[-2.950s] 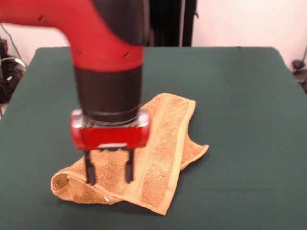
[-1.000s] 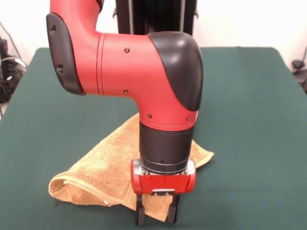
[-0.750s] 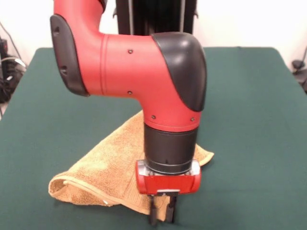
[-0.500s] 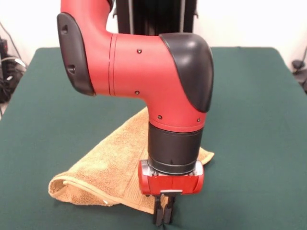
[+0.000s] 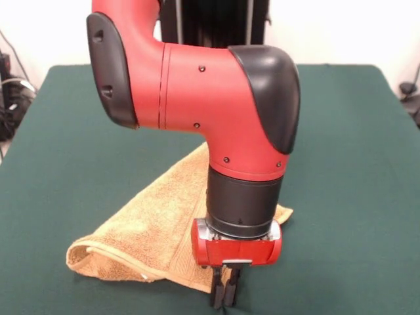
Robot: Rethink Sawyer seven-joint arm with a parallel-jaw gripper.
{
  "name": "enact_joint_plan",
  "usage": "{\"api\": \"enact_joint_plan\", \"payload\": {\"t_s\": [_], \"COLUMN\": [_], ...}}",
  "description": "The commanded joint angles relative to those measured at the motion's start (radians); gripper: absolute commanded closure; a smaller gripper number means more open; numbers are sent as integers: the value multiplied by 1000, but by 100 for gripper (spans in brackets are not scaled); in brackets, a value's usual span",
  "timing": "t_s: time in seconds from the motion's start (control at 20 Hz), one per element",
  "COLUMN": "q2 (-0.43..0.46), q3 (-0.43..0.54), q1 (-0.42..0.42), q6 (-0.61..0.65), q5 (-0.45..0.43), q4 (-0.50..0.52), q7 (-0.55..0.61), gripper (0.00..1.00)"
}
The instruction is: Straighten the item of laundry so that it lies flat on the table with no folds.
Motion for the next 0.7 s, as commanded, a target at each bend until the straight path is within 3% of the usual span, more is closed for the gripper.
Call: {"api": "enact_joint_plan", "payload": {"t_s": [0.05,0.35,0.5,0.7], "q2": [75,-140,-100,-63], "q3": [10,45,89,103], "q1": [22,-33,-67,-78], "q6": [-50,138,150,88], "q5": [21,88,104,102], "q4": [114,270,238,240], "q7": [197,76,12,12], "gripper": [100,100,100,100]}}
